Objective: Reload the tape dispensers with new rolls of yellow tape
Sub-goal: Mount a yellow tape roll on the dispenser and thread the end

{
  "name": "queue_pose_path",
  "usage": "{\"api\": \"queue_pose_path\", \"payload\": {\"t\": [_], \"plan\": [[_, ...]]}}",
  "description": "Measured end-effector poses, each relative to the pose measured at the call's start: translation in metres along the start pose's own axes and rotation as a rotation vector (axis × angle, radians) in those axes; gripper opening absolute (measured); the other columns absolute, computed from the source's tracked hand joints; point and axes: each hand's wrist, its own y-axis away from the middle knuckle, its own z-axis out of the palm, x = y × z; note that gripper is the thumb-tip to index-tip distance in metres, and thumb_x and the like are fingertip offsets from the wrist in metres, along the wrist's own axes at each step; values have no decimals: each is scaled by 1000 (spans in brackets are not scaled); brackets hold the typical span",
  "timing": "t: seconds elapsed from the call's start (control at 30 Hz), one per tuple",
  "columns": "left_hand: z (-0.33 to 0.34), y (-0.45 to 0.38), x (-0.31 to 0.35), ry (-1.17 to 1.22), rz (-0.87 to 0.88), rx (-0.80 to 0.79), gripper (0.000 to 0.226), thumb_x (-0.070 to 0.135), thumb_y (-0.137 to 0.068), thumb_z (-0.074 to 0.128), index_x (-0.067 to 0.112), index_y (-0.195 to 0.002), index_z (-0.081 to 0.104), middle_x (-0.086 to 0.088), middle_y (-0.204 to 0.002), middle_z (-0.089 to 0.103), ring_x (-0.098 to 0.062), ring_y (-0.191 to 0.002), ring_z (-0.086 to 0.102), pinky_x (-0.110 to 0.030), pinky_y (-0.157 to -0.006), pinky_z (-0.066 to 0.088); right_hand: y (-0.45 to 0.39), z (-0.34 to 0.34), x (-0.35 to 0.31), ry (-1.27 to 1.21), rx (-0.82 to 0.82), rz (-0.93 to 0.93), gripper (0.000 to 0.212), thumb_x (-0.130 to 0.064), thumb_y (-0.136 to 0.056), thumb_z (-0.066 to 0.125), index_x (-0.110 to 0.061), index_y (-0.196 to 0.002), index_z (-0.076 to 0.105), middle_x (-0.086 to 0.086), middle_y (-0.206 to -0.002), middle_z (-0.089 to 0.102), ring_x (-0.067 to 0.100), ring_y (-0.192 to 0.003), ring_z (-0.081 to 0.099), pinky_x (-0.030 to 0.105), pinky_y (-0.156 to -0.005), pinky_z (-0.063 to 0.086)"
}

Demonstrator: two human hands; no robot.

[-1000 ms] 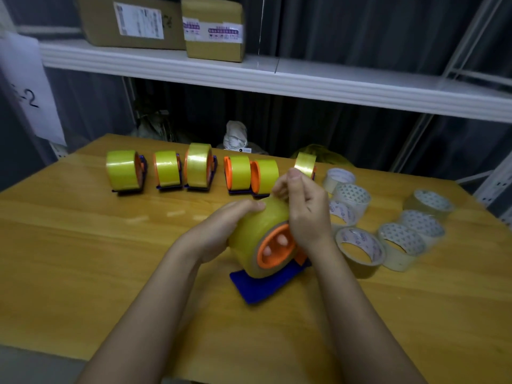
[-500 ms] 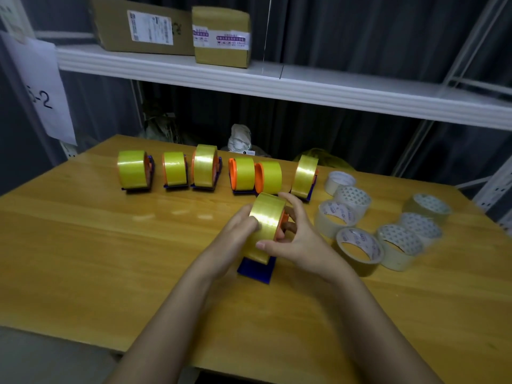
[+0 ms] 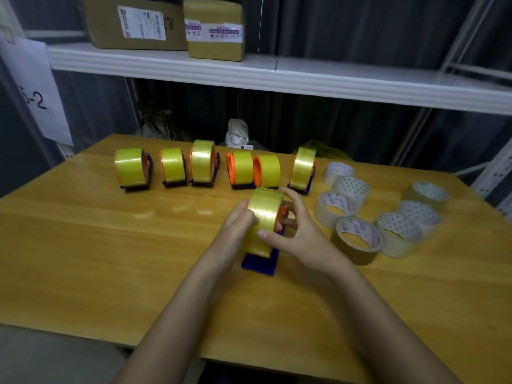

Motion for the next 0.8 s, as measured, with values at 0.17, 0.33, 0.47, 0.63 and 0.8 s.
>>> {"api": "queue_pose_path", "payload": {"t": [0.17,0.33,0.47,0.63,0.8], "plan": [[1,-4,1,53,10,-10,38,22,-74,39,8,-105,57,-6,-73,67,-20,-65,65,-31,-62,55,6,-2,5,389,40,-238,113,-47,-64,84,-61,-140,2,-25,-152,5,7,-142,18,33,-109,35],[1,2,-3,-4,39,-18,36,24,-74,40,19,-104,59,10,-76,68,-6,-72,63,-20,-62,51,2,5,7,-64,8,12,110,-72,-59,68,-50,-146,4,-10,-153,22,13,-138,32,34,-107,39],[2,3,-5,51,13,-25,39,22,-74,40,17,-109,57,1,-72,68,-13,-66,65,-24,-60,53,5,1,3,125,30,-94,104,-55,-61,80,-54,-142,15,-13,-148,23,13,-135,33,39,-105,43],[2,-2,-4,17,26,-19,42,25,-73,44,11,-110,58,-6,-75,66,-20,-68,63,-31,-64,52,7,3,8,105,34,-146,111,-49,-66,82,-59,-142,1,-24,-152,7,7,-142,19,30,-110,33],[3,2,-7,-44,32,9,34,26,-75,38,25,-102,60,7,-70,67,-6,-68,62,-20,-61,50,6,0,6,-63,15,-25,98,-54,-70,75,-46,-146,15,-15,-143,27,8,-132,33,27,-98,47]]}}
